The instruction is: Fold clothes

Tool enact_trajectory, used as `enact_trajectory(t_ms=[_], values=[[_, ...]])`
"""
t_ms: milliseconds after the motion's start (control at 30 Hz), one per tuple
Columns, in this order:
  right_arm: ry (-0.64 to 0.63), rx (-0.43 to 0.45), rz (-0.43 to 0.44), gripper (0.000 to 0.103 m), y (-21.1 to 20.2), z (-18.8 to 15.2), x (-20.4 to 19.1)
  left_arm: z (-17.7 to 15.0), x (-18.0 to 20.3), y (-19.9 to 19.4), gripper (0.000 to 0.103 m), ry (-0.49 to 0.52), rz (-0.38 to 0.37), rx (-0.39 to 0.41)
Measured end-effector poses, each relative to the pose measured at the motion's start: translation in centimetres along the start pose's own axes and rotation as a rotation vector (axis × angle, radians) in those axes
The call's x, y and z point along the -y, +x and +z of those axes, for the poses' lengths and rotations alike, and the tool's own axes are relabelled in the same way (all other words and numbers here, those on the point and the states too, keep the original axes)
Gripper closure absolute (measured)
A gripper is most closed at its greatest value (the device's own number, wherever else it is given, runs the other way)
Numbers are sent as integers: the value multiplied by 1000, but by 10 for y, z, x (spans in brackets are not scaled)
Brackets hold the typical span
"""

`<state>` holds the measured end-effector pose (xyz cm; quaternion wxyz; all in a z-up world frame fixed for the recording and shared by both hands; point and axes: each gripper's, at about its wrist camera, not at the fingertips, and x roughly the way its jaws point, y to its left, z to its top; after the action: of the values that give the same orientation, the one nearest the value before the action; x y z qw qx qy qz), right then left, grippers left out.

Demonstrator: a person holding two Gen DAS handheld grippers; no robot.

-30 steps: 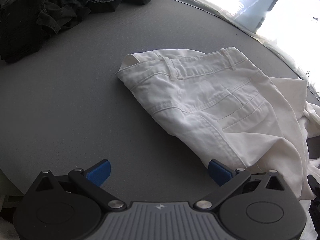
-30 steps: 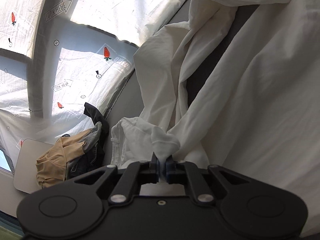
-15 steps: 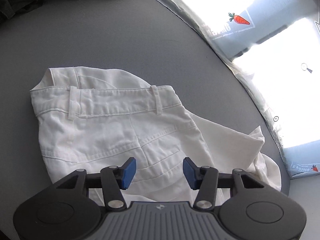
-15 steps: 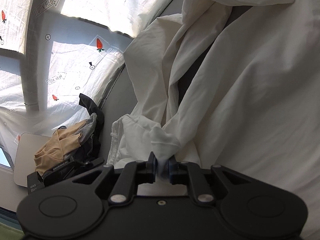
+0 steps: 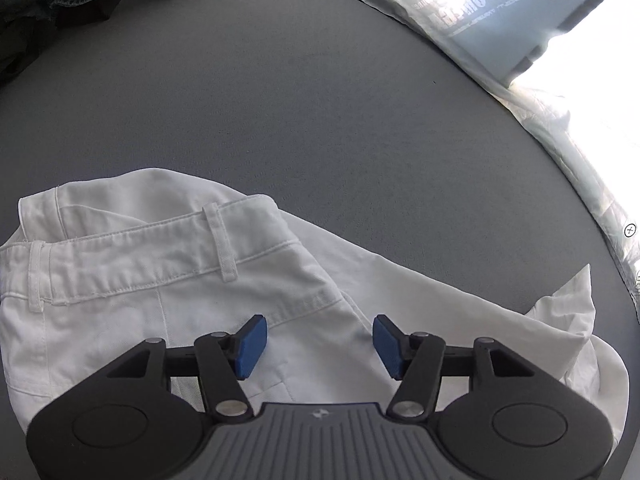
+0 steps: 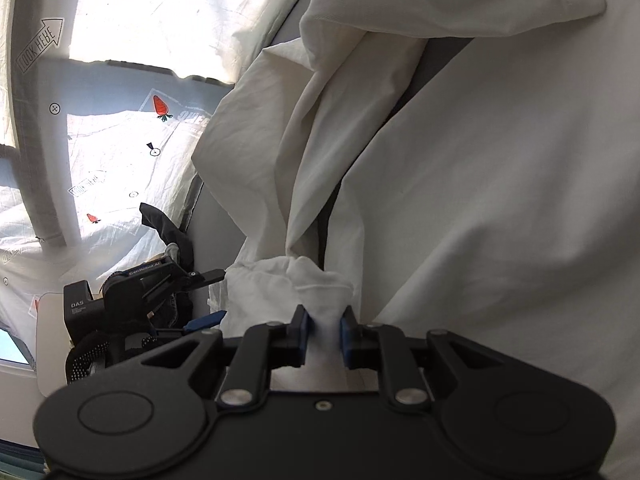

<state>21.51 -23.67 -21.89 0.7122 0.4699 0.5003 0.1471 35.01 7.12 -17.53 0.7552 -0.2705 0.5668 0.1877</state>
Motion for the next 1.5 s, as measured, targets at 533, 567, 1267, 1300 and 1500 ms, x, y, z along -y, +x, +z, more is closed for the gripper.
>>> enact_trajectory(t_ms=[533, 567, 1267, 1300, 1500], values=[[103, 9, 9, 83, 6, 0, 13, -14, 35, 32, 28, 205, 175, 47], [101, 11, 6, 83, 6, -1, 13, -16, 33, 30, 32, 201, 180, 56], [16, 127, -56, 67, -24, -11, -15, -59, -71, -53, 96, 11, -88, 136], [12, 170, -64, 67, -32, -12, -16, -63, -76, -59, 96, 19, -86, 153], [0, 393, -139, 62, -77, -16, -18, -86, -134, -85, 96, -62, -123, 168]])
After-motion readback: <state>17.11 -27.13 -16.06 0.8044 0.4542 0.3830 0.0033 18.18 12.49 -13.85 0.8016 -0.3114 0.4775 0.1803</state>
